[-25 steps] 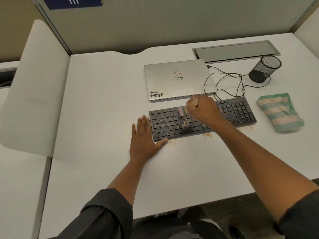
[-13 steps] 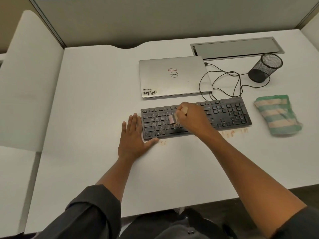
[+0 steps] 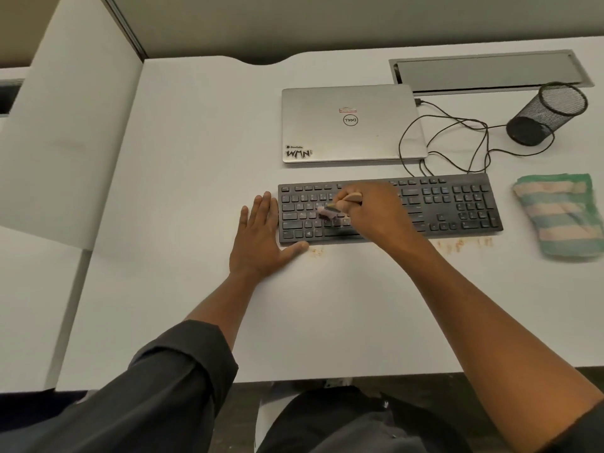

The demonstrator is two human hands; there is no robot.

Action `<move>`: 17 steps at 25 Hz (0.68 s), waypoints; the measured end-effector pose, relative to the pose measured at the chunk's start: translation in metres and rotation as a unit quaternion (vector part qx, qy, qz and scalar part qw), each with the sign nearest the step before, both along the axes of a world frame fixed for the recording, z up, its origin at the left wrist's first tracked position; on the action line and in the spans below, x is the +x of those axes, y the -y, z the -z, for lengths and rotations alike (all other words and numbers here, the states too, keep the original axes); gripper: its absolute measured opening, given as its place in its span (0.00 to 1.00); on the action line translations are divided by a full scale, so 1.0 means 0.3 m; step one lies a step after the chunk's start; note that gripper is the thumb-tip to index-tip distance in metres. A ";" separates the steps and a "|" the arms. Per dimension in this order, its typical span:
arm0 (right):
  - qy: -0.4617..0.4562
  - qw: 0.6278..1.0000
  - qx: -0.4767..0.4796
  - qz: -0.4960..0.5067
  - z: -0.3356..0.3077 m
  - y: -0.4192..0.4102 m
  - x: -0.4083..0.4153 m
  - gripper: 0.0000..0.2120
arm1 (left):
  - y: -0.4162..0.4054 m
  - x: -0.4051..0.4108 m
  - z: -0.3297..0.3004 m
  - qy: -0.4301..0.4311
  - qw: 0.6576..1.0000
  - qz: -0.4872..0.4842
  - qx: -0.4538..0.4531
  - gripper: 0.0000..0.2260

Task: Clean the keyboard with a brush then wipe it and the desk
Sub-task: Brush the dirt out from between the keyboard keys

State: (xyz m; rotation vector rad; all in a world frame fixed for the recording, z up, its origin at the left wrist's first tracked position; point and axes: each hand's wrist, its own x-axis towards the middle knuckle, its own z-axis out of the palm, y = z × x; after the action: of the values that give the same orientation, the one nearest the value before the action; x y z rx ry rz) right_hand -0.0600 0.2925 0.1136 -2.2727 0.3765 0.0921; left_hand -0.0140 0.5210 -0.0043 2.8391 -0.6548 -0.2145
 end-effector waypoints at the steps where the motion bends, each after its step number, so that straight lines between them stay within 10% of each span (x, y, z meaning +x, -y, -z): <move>1: 0.010 1.000 0.013 -0.001 0.003 -0.013 0.001 0.05 | 0.000 -0.002 0.001 0.001 1.000 -0.001 0.001 0.52; 17: -0.039 0.994 -0.009 -0.102 0.008 -0.046 -0.007 0.05 | 0.003 -0.007 -0.003 -0.001 1.000 -0.005 -0.003 0.52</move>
State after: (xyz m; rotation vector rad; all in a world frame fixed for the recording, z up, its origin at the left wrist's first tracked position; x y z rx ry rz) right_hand -0.0621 0.3063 0.1112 -2.3242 0.1839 0.2835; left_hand -0.0162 0.5201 -0.0035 2.8357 -0.6398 -0.2135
